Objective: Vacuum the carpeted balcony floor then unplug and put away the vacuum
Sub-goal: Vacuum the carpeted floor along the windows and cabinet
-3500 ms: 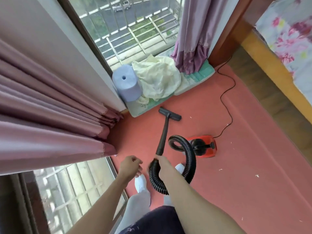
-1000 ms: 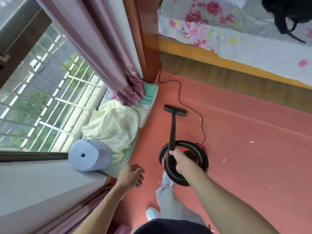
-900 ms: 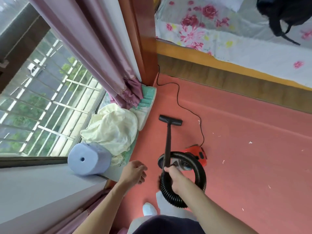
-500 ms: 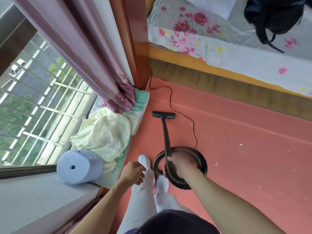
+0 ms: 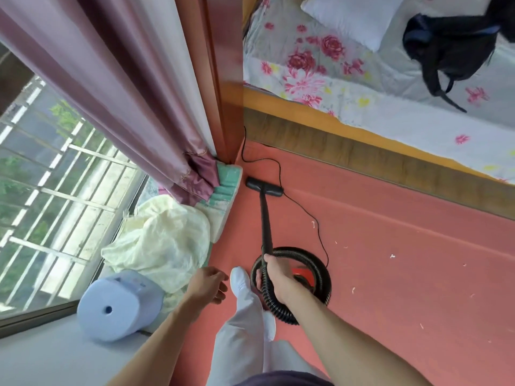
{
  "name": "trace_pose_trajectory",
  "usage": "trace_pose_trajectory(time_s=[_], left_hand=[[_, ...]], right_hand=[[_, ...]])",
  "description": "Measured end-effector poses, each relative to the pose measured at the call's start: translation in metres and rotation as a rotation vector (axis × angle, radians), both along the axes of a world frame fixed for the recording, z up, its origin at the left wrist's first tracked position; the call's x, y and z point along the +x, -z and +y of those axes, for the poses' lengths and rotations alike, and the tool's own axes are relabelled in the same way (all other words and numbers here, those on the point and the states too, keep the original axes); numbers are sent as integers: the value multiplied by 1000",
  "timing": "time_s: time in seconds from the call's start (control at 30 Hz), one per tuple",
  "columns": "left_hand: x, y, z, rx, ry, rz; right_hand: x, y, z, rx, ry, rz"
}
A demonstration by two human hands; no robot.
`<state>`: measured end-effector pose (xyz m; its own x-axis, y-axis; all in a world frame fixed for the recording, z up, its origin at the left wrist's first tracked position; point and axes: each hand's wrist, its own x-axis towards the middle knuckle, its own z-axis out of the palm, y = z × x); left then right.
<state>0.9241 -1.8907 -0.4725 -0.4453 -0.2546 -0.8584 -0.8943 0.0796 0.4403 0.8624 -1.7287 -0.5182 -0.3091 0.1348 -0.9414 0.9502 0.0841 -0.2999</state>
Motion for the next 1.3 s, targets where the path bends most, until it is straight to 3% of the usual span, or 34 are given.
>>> trace_pose_trajectory(time_s=[0.13, 0.3, 0.73, 0.87, 1.0, 1.17, 1.3], left_hand=[[-31, 2, -4, 23, 37, 28], [-50, 7, -6, 42, 89, 31], [-35, 23, -37, 4, -57, -60], [-40, 30, -26, 22, -108, -68], [-58, 29, 4, 51, -79, -24], [-81, 20, 54, 43, -24, 26], [-87, 15, 98, 6, -31, 24]], right_hand=[[0, 5, 8, 94, -79, 2], [-44, 0, -3, -14, 51, -25], [-178, 4, -35, -124, 15, -157], [-150, 2, -24, -109, -32, -193], [-83, 8, 9, -98, -230, -236], [-30, -7, 65, -141, -153, -371], [-62, -9, 110, -230, -76, -418]])
